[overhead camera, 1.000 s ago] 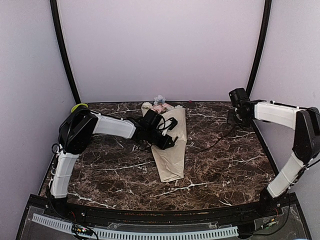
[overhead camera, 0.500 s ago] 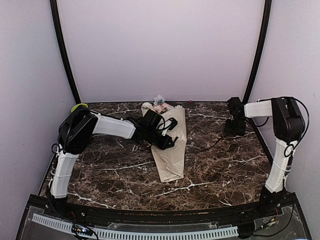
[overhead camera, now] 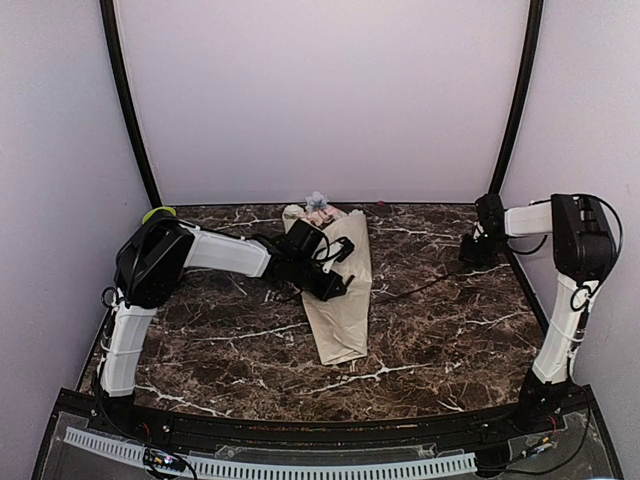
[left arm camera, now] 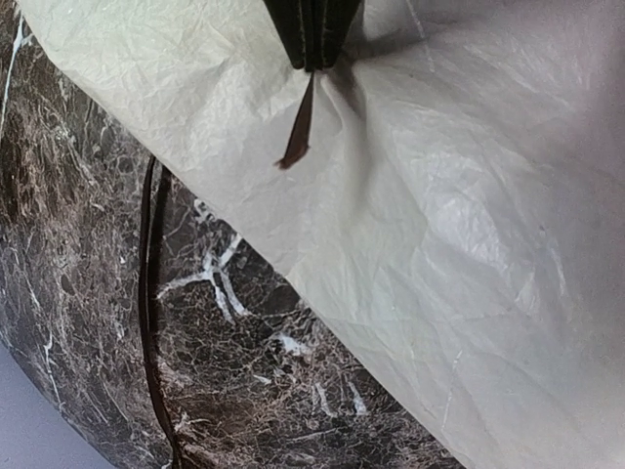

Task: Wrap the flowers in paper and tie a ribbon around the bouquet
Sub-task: Pick up the ribbon from the center of the board, then place the folded bouquet with the ribbon.

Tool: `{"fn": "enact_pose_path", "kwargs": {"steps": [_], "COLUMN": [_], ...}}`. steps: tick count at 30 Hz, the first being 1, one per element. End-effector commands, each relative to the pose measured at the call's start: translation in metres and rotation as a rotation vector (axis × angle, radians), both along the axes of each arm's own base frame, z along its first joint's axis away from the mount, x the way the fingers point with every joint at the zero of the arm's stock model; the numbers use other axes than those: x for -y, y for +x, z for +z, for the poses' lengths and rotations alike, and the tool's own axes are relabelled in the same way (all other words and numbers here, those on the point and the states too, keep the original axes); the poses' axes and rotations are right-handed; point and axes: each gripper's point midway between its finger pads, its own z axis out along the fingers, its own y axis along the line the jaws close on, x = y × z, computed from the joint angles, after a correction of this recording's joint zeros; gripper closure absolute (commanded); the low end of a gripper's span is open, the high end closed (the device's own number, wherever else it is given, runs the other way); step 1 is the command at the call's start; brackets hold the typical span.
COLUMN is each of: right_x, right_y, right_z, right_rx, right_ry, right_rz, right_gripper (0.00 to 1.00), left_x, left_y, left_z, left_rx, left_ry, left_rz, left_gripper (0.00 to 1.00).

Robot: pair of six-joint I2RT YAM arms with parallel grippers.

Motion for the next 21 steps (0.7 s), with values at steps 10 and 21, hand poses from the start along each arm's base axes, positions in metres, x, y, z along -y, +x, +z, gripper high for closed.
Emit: {"fn": "enact_pose_path", "kwargs": {"steps": [10,21], "right_x": [-0.23,-0.361], "right_y": [-0.046,-0.097], "right_z": [0.195,0.138], "right_rx": [0.586,0.42], "right_ry": [0.347,0.596], "right_rz": [0.815,1.062], "right_gripper": [1.0,1.0], "left_x": [-0.011,-0.015], "left_y": [-0.027,-0.027], "left_z": [0.003,0.051], "left_rx": [-0.094,-0.082], "left_ry": [-0.057,-0.33], "left_rz": [-0.036,-0.007], "left_gripper": [1.0,1.0]}}
